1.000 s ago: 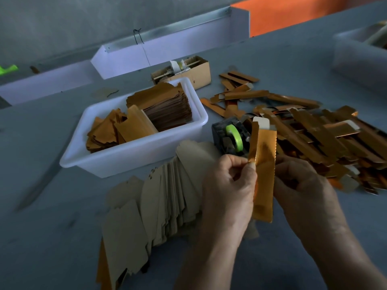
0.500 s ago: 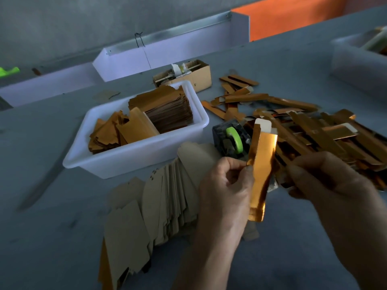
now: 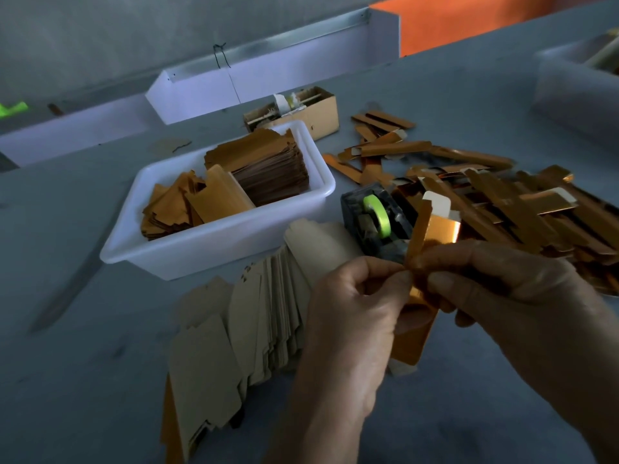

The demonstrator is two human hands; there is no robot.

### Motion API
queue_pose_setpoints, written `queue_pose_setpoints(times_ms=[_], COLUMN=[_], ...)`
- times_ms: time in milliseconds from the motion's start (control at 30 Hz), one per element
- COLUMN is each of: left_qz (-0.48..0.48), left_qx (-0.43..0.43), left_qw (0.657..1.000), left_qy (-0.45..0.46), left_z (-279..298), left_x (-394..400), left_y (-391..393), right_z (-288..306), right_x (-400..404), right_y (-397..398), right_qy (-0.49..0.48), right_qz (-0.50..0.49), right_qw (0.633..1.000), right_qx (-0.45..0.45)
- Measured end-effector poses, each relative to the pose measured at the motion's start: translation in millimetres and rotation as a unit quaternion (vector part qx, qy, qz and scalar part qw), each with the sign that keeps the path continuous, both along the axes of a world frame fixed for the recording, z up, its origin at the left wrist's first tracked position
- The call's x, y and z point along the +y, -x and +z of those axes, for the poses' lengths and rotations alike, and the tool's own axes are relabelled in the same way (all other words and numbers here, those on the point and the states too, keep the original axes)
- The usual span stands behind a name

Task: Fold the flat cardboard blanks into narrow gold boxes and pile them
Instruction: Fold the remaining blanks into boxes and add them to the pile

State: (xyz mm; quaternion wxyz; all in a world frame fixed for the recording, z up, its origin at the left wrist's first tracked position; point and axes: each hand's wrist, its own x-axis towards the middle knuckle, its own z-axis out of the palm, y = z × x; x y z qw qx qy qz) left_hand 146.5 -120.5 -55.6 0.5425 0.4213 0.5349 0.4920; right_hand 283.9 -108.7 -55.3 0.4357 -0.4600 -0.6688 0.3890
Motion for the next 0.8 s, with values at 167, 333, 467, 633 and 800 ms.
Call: queue_pose_setpoints(times_ms=[167,333,467,633,800], left_qz=[-0.003,-0.011,-0.035,0.014,0.08], left_qx=[0.004,0.024,0.02,0.041,0.128], left_qw=[1.0,1.0,0.999,0.999,0.983], left_qy=[-0.003,-0.001,0.008,-0.023,-0.108], left_z=[3,4,3,-1,-6], left_x=[-1,-3,-3,-4,-10], left_y=[1,2,4,-1,-13], right_z=[3,3,2,2,8], right_x=[0,2,1,-2,-6], right_y=[3,5,5,8,15], right_qy=[0.017,0.04,0.041,0.021,0.001], right_qz=[-0.052,-0.082,-0.087,-0.105,-0.178], right_qw=[0.998,0.995,0.993,0.988,0.963], right_qx=[-0.029,-0.043,-0.068,-0.111,-0.204])
